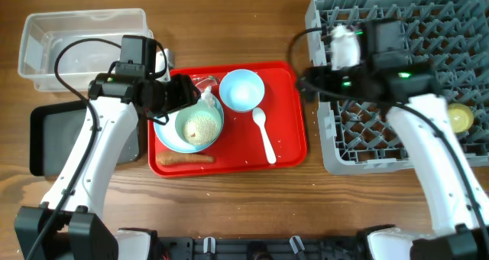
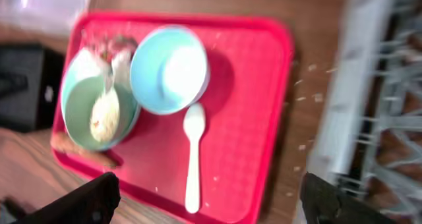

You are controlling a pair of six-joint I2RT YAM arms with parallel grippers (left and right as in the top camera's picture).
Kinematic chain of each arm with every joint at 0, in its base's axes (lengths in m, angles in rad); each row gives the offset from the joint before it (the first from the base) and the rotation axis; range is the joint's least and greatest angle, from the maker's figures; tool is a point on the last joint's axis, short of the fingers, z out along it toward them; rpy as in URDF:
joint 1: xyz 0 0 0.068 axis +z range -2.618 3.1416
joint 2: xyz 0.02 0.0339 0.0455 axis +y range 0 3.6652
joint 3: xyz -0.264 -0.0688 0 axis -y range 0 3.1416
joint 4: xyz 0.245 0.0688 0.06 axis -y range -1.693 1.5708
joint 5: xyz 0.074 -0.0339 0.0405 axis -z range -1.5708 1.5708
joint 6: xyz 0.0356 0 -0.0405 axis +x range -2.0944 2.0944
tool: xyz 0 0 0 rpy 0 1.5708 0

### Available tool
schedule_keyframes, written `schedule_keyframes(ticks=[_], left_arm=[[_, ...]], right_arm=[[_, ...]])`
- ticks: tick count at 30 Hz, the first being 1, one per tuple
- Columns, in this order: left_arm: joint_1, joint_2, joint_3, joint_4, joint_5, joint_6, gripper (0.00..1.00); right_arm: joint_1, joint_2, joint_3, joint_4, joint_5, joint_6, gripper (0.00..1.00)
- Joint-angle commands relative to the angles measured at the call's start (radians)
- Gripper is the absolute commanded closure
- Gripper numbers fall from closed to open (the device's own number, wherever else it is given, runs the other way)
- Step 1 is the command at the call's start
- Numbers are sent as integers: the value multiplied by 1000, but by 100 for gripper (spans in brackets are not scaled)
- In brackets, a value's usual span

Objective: Sort waste into correct bins and load items into the dishwasher rack
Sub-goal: 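Reach the right gripper to the white spoon and grasp it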

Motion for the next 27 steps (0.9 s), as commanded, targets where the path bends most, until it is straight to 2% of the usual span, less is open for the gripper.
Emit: schedule_keyframes(ticks=[1,7,8,10,20,23,27], left_arm=[[5,-17,12,-5,-40,13,39],[5,-17,12,-4,-40,13,37],[5,-17,12,-4,-40,13,36],[5,-17,12,-4,-40,13,36],[5,-17,12,-4,-40,13,35],[5,-17,12,-4,-40,13,35],[5,-17,12,-5,-39,13,36]], right_arm=[[119,102,17,-24,63,24,13],[250,276,15,-54,147,78,20],[267,304,15,-53,162,87,24],[302,364,15,-50,238,151,27],[392,542,14,16,328,304,29],[396,556,2,45,349,344,40],[396,557,-45,63,348,389,49]])
